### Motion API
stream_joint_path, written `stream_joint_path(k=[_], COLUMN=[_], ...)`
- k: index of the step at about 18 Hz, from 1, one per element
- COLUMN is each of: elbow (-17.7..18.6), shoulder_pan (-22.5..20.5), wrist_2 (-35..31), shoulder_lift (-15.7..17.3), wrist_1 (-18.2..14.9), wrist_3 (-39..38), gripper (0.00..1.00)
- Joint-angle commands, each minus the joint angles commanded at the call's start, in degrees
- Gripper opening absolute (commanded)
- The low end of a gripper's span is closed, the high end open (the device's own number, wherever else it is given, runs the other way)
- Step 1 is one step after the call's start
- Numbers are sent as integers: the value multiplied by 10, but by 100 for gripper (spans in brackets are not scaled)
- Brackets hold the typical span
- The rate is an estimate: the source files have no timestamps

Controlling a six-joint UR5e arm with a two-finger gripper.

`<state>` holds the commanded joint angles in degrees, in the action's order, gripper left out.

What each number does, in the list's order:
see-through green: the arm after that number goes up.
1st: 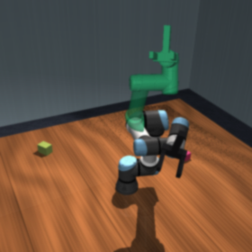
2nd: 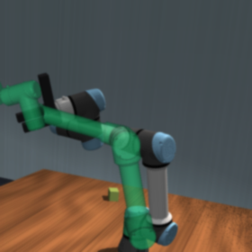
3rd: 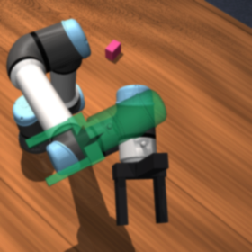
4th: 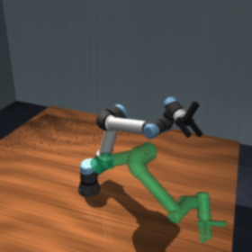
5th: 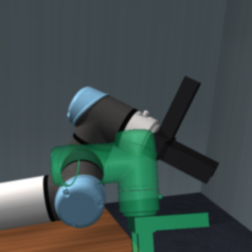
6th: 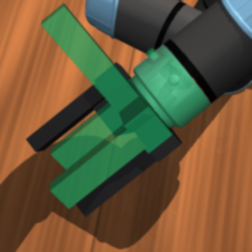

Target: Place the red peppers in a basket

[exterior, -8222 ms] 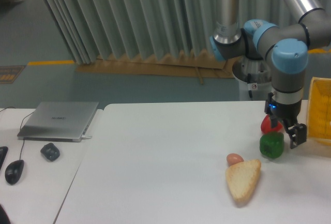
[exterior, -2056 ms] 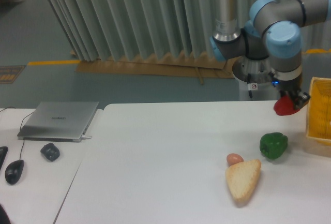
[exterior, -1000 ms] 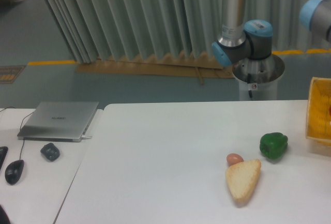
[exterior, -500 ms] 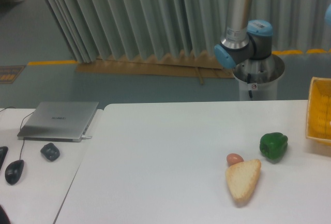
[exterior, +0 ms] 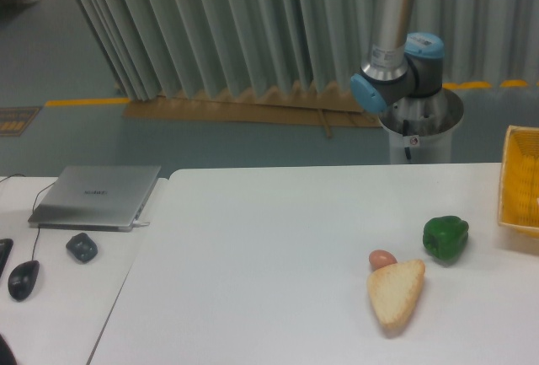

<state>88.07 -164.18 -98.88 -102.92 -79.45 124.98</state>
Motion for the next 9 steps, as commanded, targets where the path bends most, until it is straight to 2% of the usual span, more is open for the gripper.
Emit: stream_joint_path(k=[2, 4, 6, 9], elbow=[0, 1, 4, 4], shoulder_pan=[-3, -1, 13, 63], wrist_2=[12, 58, 78, 73], shoulder_lift=[0, 4, 9, 14], wrist_1=[-1, -2, -3, -2], wrist_3=[-1, -12, -62, -161], gripper=[100, 100, 100, 100])
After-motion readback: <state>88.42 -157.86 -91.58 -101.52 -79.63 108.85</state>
